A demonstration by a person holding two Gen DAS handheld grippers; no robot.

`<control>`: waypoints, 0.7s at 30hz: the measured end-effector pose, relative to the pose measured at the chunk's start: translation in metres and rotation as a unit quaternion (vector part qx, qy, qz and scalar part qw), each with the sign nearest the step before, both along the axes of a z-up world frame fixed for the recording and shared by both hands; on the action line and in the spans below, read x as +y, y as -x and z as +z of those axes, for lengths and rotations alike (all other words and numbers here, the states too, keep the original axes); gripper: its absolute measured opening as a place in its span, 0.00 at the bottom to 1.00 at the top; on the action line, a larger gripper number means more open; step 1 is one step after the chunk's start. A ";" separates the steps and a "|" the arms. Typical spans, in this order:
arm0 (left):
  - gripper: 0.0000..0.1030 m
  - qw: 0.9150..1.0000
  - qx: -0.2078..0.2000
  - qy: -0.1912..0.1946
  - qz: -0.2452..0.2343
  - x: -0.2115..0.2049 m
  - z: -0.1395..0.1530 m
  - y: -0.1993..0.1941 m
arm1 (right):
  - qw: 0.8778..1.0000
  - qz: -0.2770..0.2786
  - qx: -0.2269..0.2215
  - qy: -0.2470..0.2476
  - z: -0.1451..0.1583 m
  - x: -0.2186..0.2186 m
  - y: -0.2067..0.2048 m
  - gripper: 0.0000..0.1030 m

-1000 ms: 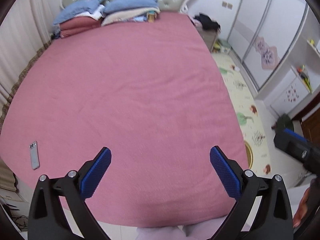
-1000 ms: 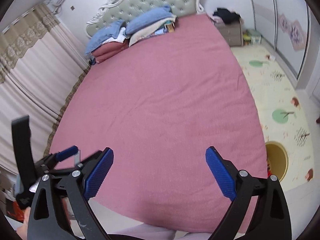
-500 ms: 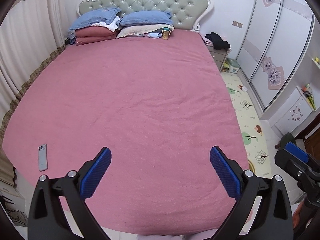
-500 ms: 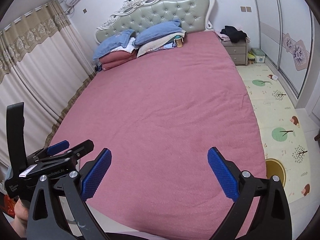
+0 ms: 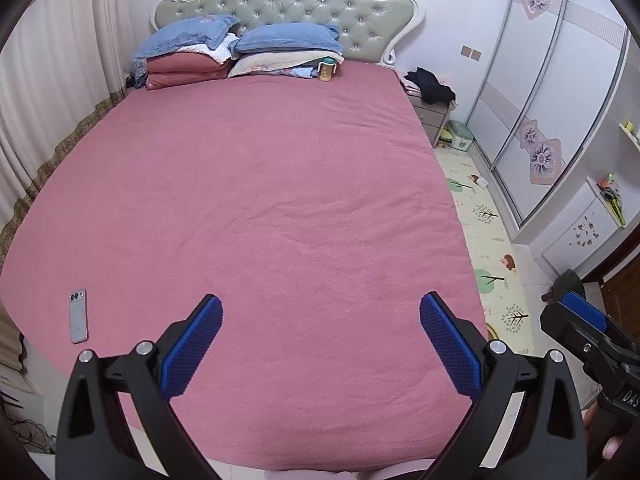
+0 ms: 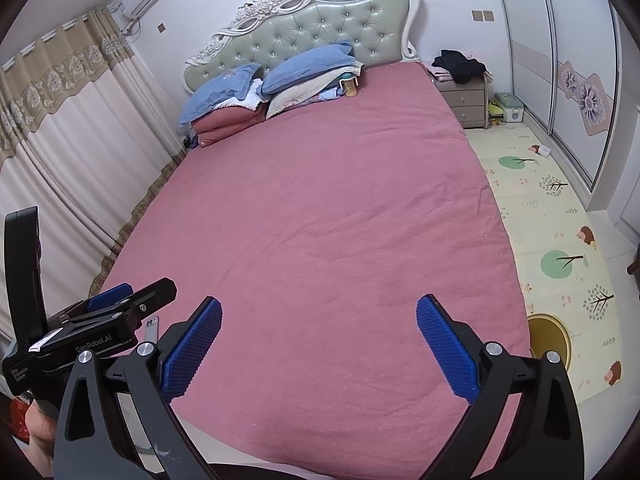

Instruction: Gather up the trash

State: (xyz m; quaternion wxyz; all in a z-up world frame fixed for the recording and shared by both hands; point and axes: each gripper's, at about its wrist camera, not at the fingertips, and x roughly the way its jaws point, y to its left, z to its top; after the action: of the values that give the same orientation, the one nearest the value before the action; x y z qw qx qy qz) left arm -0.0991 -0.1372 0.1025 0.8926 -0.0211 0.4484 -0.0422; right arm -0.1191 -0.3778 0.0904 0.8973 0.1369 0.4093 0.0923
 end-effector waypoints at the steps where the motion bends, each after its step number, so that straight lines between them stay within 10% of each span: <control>1: 0.96 1.000 0.002 0.002 0.000 -0.001 -0.001 0.000 | 1.000 -0.001 0.000 -0.001 0.000 0.000 0.000 0.92; 21: 0.96 1.000 0.016 0.003 0.001 -0.003 -0.008 -0.003 | 1.000 -0.010 0.012 -0.021 -0.005 -0.008 0.004 0.92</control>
State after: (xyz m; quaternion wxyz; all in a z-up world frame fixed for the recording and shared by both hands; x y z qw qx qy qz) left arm -0.0964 -0.1405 0.0948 0.8853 -0.0250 0.4625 -0.0421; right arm -0.1231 -0.3861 0.0858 0.8901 0.1607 0.4169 0.0899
